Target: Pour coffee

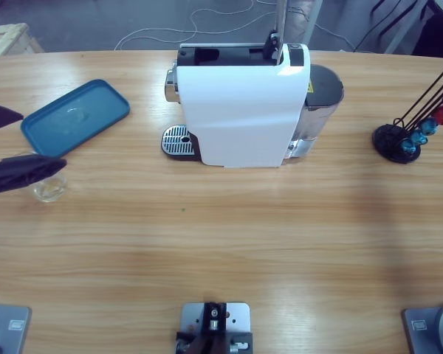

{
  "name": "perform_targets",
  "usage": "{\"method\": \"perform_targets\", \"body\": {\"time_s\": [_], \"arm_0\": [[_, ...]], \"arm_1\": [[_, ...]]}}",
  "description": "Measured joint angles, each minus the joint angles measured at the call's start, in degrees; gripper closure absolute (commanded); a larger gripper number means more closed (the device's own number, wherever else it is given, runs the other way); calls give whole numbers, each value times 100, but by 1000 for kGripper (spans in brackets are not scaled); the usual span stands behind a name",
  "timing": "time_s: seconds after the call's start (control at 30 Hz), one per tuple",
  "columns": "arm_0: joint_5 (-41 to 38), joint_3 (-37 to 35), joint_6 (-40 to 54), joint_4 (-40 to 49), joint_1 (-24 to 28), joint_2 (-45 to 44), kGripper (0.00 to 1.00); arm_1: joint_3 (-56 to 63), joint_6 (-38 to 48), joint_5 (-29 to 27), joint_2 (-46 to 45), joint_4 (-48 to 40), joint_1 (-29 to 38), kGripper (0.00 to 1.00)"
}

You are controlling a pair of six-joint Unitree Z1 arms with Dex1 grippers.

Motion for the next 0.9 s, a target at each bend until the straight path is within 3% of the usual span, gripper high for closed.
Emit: {"method": "perform_targets", "body": {"time_s": [0.13,0.2,0.33,0.43,0.53,0.67,0.9], "arm_0": [[0,0,-16,-27,0,0,0],[0,5,-27,-27,0,0,0],[0,23,-32,-32,0,0,0],[0,46,-32,-37,0,-3,4],[-4,55,-62,-38,0,-12,4],[-7,61,-144,-38,0,-71,4],[-8,142,-212,-39,-1,-202,4]], "arm_1": [[-278,0,-94,-325,275,160,1000],[-319,-123,117,-526,349,437,1000],[-639,-1029,767,-652,699,1987,1000],[-929,-1592,982,-588,1053,3305,1000],[-1459,-2004,1116,-178,1270,4154,1000],[-2503,-2536,1359,749,1380,4561,1000],[-4437,-3129,1642,2590,1692,4673,1000]]}}
